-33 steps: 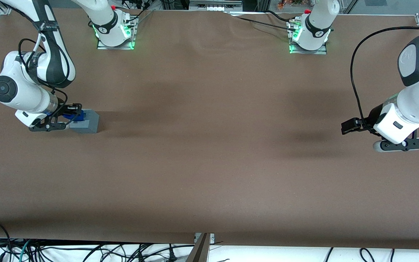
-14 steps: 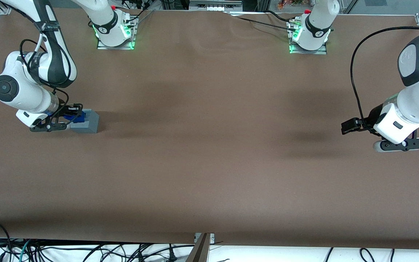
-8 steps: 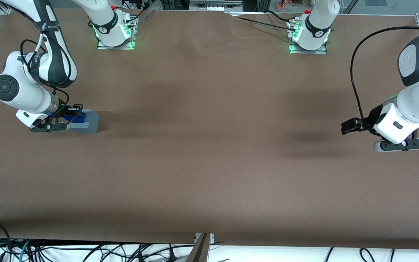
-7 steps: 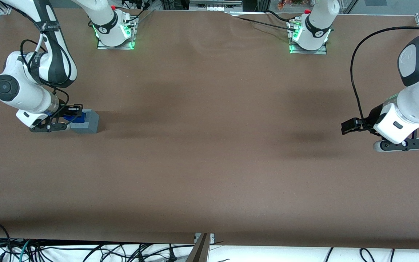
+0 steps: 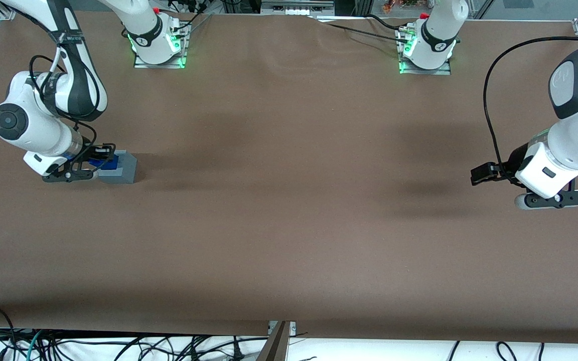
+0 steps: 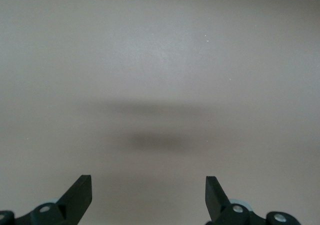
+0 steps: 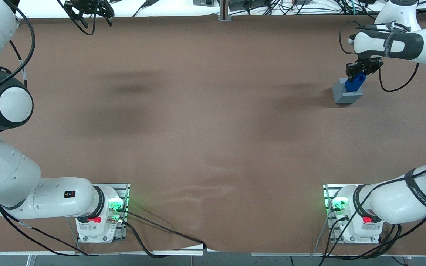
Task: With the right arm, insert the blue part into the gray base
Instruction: 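Align the blue part with the base's hole and press it down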
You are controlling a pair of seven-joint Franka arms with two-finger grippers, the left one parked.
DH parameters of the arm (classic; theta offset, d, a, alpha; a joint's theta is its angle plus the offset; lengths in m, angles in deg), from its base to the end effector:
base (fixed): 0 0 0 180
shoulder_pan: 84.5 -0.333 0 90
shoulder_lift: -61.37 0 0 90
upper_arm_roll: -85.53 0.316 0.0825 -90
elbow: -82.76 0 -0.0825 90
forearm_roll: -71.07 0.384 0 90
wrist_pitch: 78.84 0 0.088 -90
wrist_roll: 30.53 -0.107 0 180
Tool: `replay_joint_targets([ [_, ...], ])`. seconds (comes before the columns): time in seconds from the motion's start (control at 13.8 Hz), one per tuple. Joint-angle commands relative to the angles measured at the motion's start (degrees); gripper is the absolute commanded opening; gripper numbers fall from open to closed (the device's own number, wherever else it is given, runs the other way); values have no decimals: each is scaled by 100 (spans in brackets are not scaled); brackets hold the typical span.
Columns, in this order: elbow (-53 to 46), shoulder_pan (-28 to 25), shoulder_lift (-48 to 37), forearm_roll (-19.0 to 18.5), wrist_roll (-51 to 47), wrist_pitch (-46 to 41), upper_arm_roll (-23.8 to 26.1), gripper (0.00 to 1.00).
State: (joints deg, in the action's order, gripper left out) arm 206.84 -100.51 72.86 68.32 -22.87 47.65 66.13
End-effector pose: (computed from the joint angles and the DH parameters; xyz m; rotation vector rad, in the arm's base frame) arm 0.5410 -0.0327 0.2965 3.0396 0.1633 -0.2400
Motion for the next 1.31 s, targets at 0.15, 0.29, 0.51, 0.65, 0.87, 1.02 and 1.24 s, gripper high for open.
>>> replay_joint_targets([
  [0.15,116,-25,-59,99,7,147,-3,16],
  [0.29,117,-25,-50,134,-10,147,-3,16],
  [0.51,116,-25,-50,135,-28,147,-3,16],
  [0.65,116,-25,-50,135,-28,147,-3,16],
  [0.87,116,-25,-33,143,-28,156,-3,17],
  [1.02,116,-25,-24,143,-28,156,-3,17],
  [1.24,125,-25,-24,143,-28,156,-3,17],
])
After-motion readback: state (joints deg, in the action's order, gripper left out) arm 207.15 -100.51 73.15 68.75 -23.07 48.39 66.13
